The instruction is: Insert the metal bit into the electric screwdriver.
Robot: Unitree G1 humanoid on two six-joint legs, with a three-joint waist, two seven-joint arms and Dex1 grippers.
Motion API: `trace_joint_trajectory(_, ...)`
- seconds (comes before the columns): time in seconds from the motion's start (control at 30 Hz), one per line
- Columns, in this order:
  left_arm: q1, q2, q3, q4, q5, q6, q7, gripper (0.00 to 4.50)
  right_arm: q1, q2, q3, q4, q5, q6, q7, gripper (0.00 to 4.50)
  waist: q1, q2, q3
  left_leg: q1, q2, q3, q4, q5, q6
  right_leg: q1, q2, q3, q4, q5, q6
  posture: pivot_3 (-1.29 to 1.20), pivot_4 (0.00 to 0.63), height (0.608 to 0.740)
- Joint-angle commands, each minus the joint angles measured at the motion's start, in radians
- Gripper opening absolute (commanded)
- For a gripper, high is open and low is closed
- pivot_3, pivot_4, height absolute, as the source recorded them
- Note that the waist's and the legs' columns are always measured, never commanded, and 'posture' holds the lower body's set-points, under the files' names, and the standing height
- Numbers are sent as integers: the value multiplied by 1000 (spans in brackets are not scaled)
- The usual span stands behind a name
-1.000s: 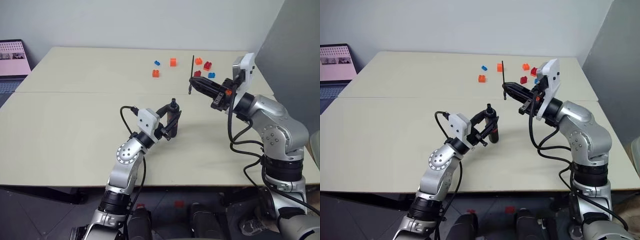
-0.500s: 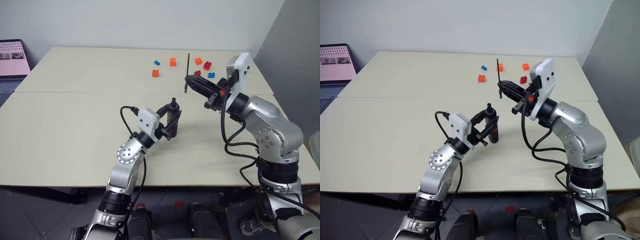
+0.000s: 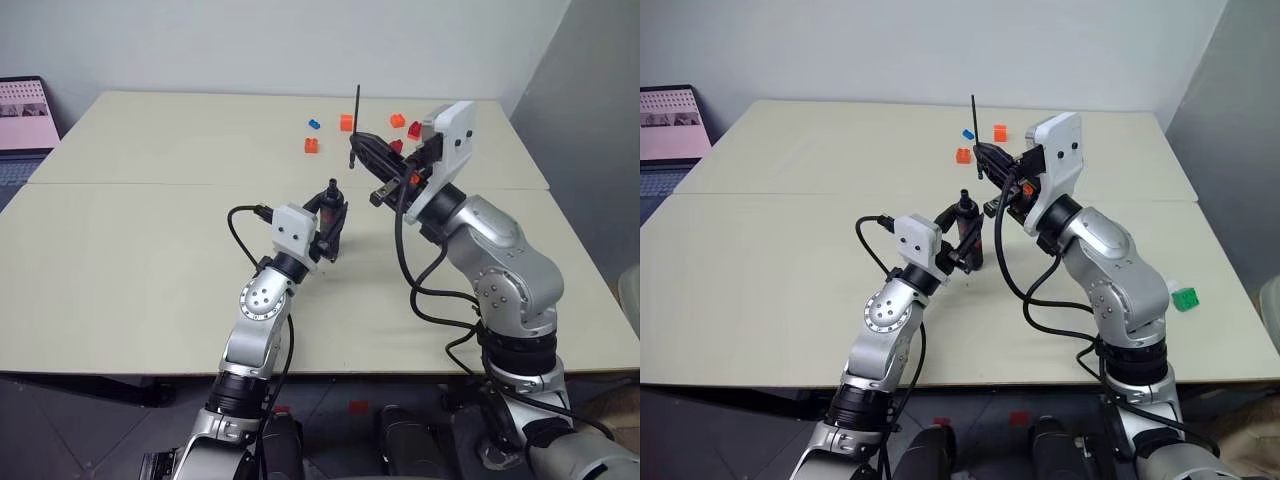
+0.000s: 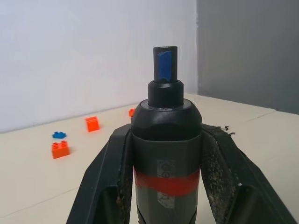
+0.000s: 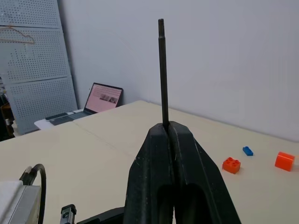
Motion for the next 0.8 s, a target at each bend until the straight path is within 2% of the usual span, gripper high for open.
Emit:
trace_joint_trajectory(0.03,-22,-10,-4,-6,22,-44,21,1642,-26,30,16,-10,-29,-23,-48,0,0,0,0,0,0,0,0,0,0,0,0,0,0,0,0,0,150,740)
trace_joint_trajectory(0.4,-26,-15,-5,23,44,-55,56,1642,-35,107,62,-18,-71,-2,-115,0,-1,0,0,1,0,0,-2,0,0,-1,0,0,0,0,0,0,150,740)
trace_joint_trajectory(0.8,-24,-15,-9,16,50,-53,65,1642,-18,123,93,-1,-115,-29,-121,0,-3,0,0,1,0,0,-3,0,0,-1,0,0,0,0,-1,0,150,740)
